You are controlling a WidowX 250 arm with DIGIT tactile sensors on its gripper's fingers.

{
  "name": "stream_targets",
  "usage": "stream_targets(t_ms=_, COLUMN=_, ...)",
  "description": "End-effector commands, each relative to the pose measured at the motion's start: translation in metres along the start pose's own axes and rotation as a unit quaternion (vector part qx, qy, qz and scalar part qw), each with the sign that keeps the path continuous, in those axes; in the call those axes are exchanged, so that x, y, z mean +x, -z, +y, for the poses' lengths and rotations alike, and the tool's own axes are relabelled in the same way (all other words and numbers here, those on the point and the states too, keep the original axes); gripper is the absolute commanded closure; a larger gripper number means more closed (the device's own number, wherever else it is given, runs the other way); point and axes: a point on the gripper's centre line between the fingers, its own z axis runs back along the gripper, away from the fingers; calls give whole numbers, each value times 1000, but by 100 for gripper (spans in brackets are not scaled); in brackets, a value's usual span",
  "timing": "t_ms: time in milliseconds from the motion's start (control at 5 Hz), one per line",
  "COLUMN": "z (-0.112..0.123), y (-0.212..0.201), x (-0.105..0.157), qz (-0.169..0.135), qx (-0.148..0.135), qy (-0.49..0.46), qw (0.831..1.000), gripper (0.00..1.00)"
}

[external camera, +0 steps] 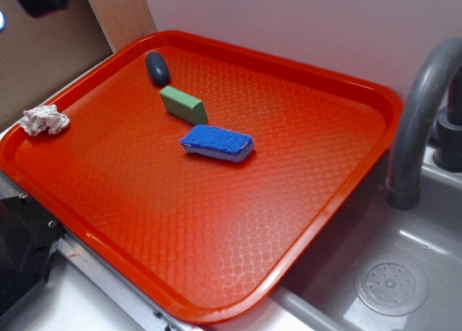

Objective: Grab the plastic pickle.

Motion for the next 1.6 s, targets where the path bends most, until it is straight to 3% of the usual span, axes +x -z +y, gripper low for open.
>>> stream_targets(t_ms=0, z=5, y=47, x=73, qz=-73, qx=-9, qy=-99, qw=992, gripper=0)
stream_targets(t_ms=400, z=-18, y=91, x=110, qz=-110, qx=-26, qy=-86, qw=990, gripper=0)
stream_targets(t_ms=1000, z=-30, y=127, x=150, qz=-130, qx=22, qy=-92, qw=987, gripper=0)
stream_targets(t_ms=1200, z=-29, y=138, x=151, qz=-132, qx=56, qy=-84, qw=986, gripper=0)
stream_targets(t_ms=1400, z=-35, y=146, x=148, qz=-124, qx=64, qy=-79, qw=987, gripper=0)
